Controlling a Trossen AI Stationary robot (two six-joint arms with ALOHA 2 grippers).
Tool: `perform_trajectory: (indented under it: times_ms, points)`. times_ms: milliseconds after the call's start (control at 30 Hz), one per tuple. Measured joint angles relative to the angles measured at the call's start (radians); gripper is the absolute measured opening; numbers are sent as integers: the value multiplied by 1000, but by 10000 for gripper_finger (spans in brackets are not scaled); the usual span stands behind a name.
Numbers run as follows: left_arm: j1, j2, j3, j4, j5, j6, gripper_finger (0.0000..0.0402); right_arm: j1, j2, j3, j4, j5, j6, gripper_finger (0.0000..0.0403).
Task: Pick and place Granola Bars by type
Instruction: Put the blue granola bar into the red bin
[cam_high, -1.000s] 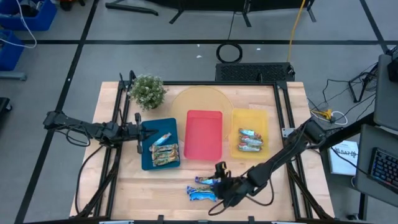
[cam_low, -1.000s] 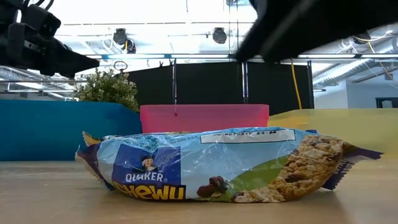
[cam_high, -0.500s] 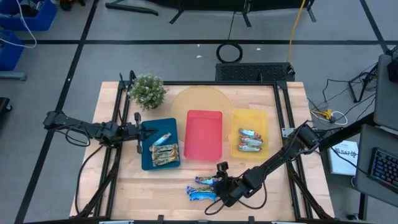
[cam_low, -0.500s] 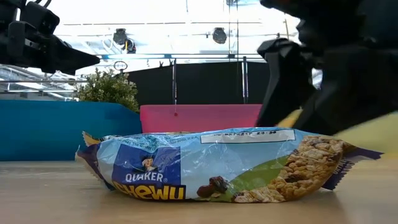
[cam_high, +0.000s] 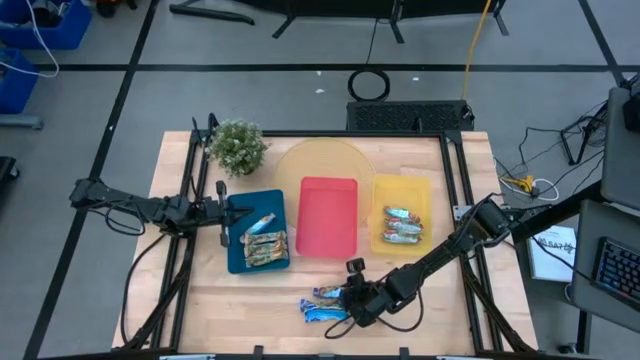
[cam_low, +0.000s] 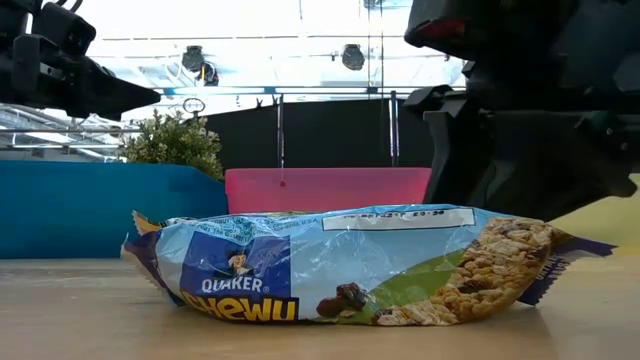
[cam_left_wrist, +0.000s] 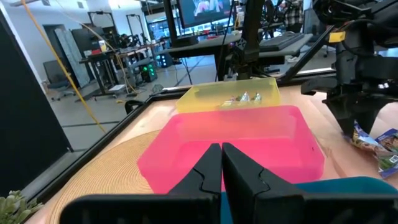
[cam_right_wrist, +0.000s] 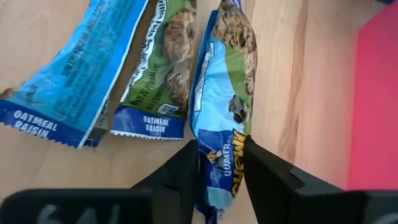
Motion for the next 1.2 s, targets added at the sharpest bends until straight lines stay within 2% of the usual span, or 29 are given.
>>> perform_trajectory:
  times_ms: [300,533,800,967,1067,1200]
  points:
    - [0,0,0,0,1,0,21,-12,-7,0,19,1,-55,36]
    - [0,0,0,-2,1,0,21,-26,-78,0,16,27,-82,46]
    - [0,0,0,-2,2,0,21,-16,-254,-18,17,27,-173,33]
    - [0,0,0,-2,3,-1,21,-32,-473,-208,164,25,-217,37]
    - [0,0,0,-3,17,-2,21,-56,-642,-408,349,24,-246,36]
    - [-1,0,0,-3,37,-12,21,-97,-869,-678,618,-28,-274,33]
